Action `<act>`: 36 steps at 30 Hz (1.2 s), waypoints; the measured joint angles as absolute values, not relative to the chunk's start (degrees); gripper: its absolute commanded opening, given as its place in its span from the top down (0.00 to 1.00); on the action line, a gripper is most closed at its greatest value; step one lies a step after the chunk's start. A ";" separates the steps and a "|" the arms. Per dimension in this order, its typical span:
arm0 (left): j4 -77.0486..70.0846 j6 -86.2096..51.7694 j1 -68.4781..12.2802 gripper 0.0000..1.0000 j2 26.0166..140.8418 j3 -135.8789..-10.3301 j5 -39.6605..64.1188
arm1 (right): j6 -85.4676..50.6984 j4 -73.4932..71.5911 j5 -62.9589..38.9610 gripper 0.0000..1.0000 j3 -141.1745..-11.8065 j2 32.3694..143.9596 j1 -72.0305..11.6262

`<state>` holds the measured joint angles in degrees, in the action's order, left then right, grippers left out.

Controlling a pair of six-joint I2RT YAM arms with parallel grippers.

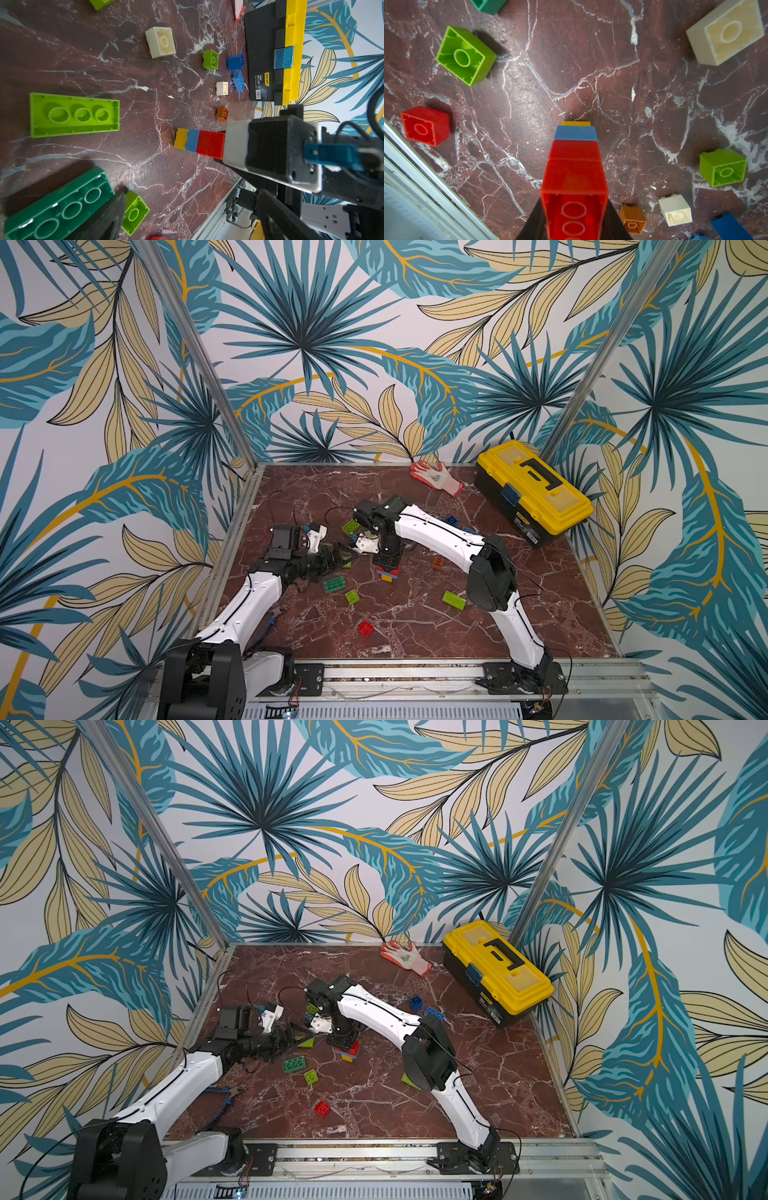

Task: Assemble a carrot with lego
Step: Assemble the lego brick with the lego brick.

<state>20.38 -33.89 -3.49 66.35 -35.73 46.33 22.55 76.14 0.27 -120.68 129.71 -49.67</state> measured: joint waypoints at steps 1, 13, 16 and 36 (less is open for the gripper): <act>20.38 -33.89 -3.49 0.00 66.35 -35.73 46.30 | 22.46 76.07 0.21 0.70 -120.64 129.60 -49.65; 20.38 -33.89 -3.49 0.01 66.46 -35.73 46.30 | 19.79 73.41 -0.23 0.63 -120.57 128.90 -49.08; 20.38 -33.89 -3.49 0.01 66.46 -35.73 46.30 | 19.70 73.23 -0.19 0.59 -121.32 128.90 -48.84; 20.38 -33.89 -3.46 0.01 66.46 -35.73 46.30 | 21.54 71.99 -0.10 0.01 -121.56 126.82 -48.73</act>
